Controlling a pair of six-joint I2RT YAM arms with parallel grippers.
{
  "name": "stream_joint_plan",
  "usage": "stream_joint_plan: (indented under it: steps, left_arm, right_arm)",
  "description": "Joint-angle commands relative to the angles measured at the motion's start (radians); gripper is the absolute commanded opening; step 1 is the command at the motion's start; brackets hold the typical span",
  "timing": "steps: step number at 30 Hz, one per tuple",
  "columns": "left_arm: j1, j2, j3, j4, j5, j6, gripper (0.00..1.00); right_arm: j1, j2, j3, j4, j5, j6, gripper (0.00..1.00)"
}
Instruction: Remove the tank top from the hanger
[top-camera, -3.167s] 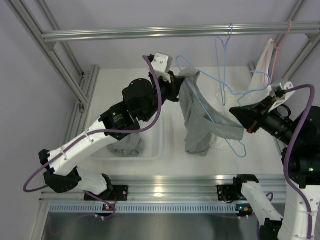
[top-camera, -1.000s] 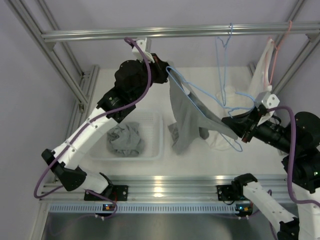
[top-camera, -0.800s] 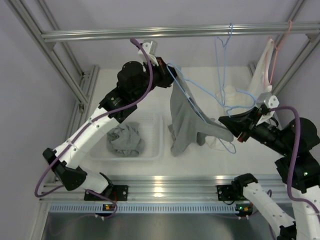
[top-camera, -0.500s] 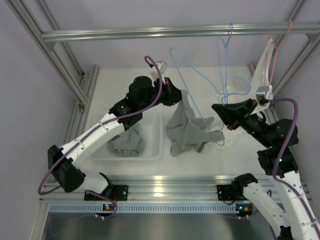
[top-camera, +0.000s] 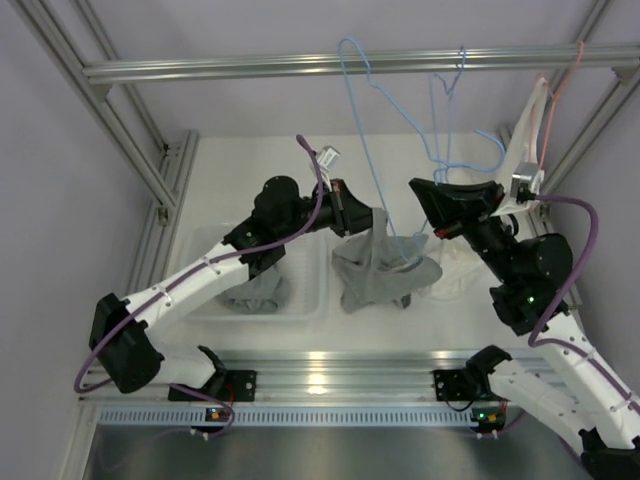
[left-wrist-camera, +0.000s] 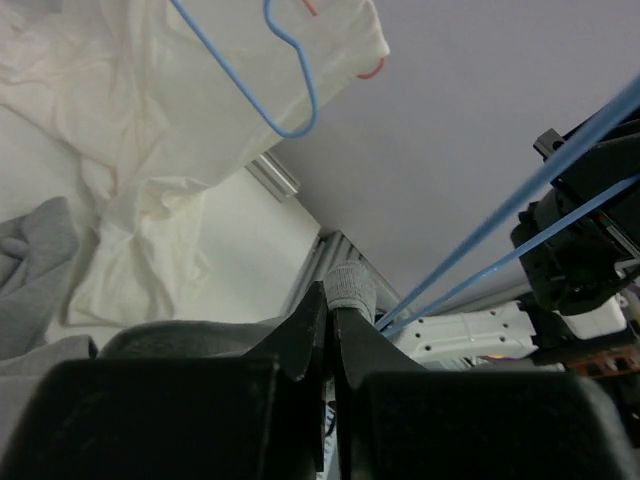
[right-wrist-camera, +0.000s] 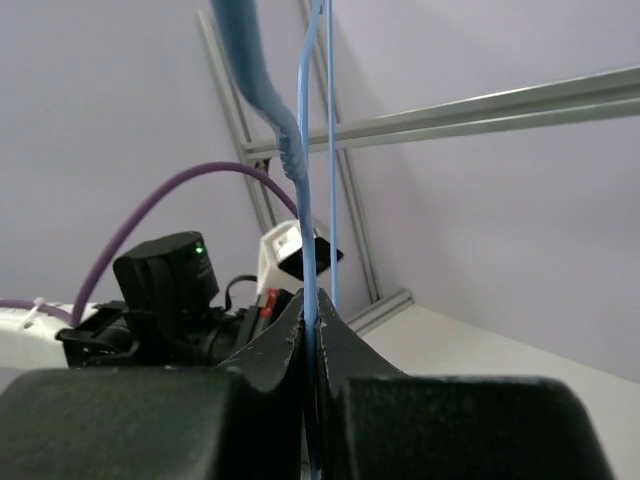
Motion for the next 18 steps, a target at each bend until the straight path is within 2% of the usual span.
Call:
stream_joint_plan:
  steps: [1, 3, 4, 6, 7, 8, 9, 10, 12, 15, 18]
  left_arm:
    - [-0.021, 0.037, -0.042, 0.343, 0.197, -0.156, 0.0]
    - [-0.032, 0.068, -0.015, 0.351, 0.245, -0.184, 0.0]
    - [-0.033, 0.069, -0.006, 0.289, 0.239, -0.14, 0.0]
    - [-0.043, 0.042, 0.03, 0.105, 0.085, -0.037, 0.0]
    - [-0.044, 0.028, 0.027, 0.036, 0.01, 0.051, 0.0]
    - [-0.044, 0.005, -0.005, -0.039, -0.056, 0.078, 0.0]
    - [-0.044, -0.003, -0.022, -0.067, -0.185, 0.101, 0.0]
    - [-0.044, -0.006, -0.042, -0.087, -0.241, 0.124, 0.0]
    - [-0.044, 0.01, -0.09, -0.094, -0.313, 0.146, 0.0]
    - [-0.047, 0.088, -0.095, -0.092, -0.319, 0.169, 0.0]
    - [-0.056, 0.172, -0.082, -0.094, -0.312, 0.182, 0.02]
  right_arm:
    - [0.097, 0.048, 0.001, 0.235, 0.074, -0.121, 0.0]
    - [0.152, 0.094, -0.007, 0.269, 0.09, -0.187, 0.0]
    - [0.162, 0.103, 0.023, 0.24, 0.114, -0.209, 0.0]
    - [0.183, 0.128, 0.098, 0.107, 0.165, -0.243, 0.0]
    - [0.188, 0.129, 0.156, 0.019, 0.215, -0.247, 0.0]
    - [0.194, 0.128, 0.187, -0.029, 0.24, -0.249, 0.0]
    - [0.197, 0.128, 0.216, -0.083, 0.257, -0.245, 0.0]
    - [0.2, 0.128, 0.285, -0.216, 0.331, -0.235, 0.0]
    - [0.202, 0.12, 0.335, -0.321, 0.373, -0.202, 0.0]
    - [0.202, 0.119, 0.408, -0.457, 0.474, -0.16, 0.0]
    - [0.203, 0.161, 0.485, -0.608, 0.51, -0.175, 0.0]
